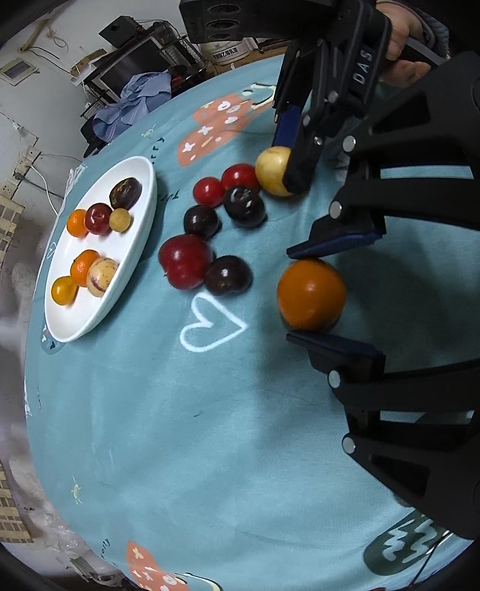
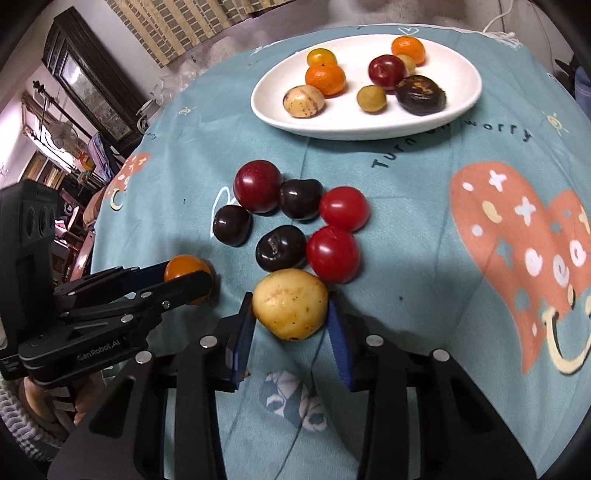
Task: Organize fruits
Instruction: 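Grasp the orange with the left tool while the right tool grasps the pale yellow fruit, then carry the orange and the pale yellow fruit over the white plate with both tools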
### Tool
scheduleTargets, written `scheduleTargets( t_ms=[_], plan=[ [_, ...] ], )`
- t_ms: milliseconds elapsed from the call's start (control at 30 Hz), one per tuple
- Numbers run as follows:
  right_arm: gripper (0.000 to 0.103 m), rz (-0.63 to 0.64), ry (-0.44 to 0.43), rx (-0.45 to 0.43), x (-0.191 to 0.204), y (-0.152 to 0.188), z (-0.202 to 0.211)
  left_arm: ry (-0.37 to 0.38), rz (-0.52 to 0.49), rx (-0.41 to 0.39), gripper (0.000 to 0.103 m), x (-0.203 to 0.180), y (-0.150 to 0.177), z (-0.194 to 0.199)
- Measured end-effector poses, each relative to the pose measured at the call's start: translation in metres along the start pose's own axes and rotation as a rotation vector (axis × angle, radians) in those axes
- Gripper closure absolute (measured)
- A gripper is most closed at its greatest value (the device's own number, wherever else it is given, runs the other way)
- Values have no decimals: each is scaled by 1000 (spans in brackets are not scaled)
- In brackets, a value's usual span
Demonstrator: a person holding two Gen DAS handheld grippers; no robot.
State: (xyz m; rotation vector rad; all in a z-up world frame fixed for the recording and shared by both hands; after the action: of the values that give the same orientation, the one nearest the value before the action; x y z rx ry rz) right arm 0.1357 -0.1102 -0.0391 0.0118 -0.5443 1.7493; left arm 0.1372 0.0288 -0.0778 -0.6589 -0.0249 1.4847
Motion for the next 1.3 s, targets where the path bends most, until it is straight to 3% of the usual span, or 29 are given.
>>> scheduleTargets(
  t_ms=[367, 567, 700, 933, 1300],
  plan=[
    [65, -4, 23, 4, -15, 45, 32, -16, -35, 30, 63, -13, 51, 27],
    [65, -21, 49, -53, -28, 46, 55, 3, -46, 27, 63, -24, 49, 29],
    [65, -53, 68, -108, -43, 35, 75, 18, -74, -10, 63, -40, 24, 29],
    [65, -89, 95, -192, -76, -3, 93, 15, -153, -93, 63, -66, -48, 27],
    [65, -58, 116, -291, -100, -123, 55, -66, -151, -167, 64, -39, -163, -4]
  ],
)
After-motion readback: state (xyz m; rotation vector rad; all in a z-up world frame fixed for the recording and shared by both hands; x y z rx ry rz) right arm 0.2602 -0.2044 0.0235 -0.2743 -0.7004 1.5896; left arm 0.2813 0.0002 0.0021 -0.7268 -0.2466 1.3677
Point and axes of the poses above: each gripper's, at about its wrist camera, not at the fingertips, and z roughly against the way its jaws point, x to its left, y to its underside, the point moved 4 cm from there along -z, roughly the way its jaws point, and after that the axes turned 7 degrees about y, right-handed, at the moved point
